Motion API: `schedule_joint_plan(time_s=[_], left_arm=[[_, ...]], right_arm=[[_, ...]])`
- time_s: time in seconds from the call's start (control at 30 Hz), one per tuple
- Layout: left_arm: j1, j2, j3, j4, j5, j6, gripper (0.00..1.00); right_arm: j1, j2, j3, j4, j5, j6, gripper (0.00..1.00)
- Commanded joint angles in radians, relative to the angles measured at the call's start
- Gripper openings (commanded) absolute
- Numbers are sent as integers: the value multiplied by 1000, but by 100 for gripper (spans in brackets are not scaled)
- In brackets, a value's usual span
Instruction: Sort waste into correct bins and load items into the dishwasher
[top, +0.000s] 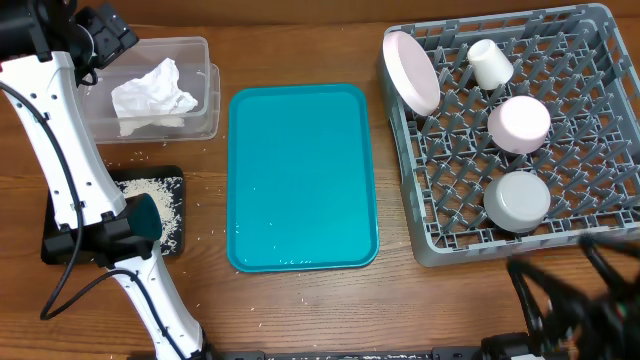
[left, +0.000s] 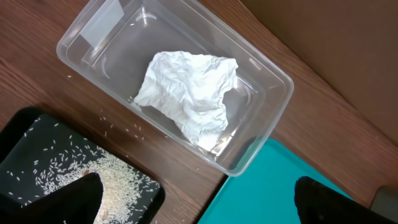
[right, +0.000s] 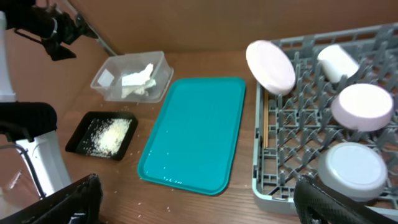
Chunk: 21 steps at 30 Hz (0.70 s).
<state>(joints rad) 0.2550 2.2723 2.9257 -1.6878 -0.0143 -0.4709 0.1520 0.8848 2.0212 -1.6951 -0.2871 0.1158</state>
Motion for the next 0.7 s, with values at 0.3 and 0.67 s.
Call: schedule_joint_plan(time_s=[0.3, 0.67], left_arm=[[-1, -15, 13, -2, 7, 11, 100], [-1, -15, 13, -2, 7, 11, 100]], right_arm=[[-56, -401, -572, 306, 119, -15, 100], [-91, -708, -1390, 1041, 103, -14, 100]])
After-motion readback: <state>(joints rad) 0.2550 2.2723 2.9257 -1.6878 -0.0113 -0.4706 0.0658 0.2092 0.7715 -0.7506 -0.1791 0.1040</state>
